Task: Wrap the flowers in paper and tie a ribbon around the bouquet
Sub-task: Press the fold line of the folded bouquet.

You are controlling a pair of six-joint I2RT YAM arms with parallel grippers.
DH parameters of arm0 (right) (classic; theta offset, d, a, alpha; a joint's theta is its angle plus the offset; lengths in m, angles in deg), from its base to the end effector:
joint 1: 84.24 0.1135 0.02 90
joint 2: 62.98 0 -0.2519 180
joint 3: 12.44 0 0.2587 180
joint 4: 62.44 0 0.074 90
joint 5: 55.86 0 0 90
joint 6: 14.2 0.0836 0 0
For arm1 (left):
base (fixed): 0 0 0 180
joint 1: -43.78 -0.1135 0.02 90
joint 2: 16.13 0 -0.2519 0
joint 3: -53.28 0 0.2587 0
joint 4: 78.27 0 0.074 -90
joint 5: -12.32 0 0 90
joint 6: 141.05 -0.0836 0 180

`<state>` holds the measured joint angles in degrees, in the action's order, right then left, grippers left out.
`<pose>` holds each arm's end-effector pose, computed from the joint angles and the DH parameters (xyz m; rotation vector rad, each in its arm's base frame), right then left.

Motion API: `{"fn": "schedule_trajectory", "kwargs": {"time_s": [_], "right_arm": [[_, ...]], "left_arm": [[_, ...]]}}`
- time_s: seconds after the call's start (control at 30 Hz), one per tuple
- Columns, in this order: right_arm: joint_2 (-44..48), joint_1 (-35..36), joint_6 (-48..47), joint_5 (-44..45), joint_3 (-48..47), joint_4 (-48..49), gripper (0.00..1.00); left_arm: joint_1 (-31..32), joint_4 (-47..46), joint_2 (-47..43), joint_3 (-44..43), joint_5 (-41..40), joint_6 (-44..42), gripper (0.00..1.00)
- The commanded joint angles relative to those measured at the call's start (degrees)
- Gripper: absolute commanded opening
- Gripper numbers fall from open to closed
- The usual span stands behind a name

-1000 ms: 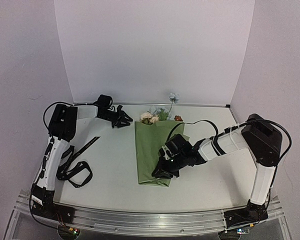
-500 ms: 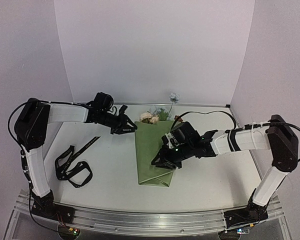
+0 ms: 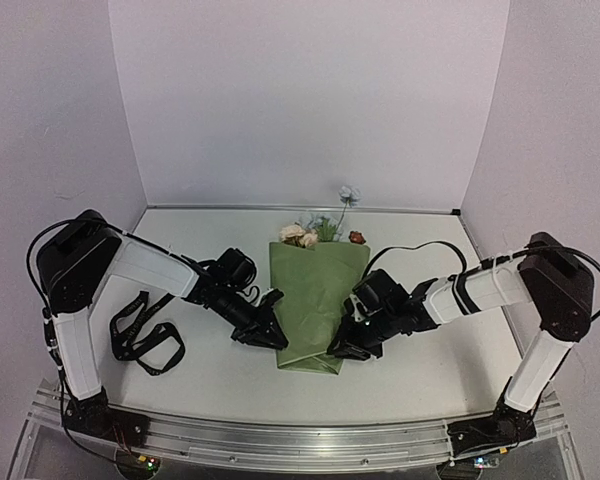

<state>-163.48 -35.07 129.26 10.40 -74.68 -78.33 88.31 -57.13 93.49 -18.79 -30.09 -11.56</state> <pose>0.2081 0.2923 0.0790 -0.0873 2.8662 1.0982 0.2258 -0.3087 0.0817 -0.4421 -2.6237 1.3604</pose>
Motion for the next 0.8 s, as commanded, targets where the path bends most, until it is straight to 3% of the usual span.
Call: {"fn": "schedule_trajectory", "kwargs": {"time_s": [0.0, 0.57, 0.77], "right_arm": [[-2.5, -0.3, -0.3, 2.1, 0.6, 2.0, 0.22], [-2.4, -4.5, -6.0, 2.9, 0.1, -1.8, 0.21], [1.5, -3.7, -5.3, 0.8, -0.2, -3.6, 0.22]], "left_arm": [[2.1, -5.3, 1.8, 0.6, 1.7, 1.4, 0.14], [1.6, -3.6, 1.4, -4.2, -3.2, 2.5, 0.20], [1.4, -4.0, 3.6, -4.9, -2.2, 2.6, 0.20]]}}
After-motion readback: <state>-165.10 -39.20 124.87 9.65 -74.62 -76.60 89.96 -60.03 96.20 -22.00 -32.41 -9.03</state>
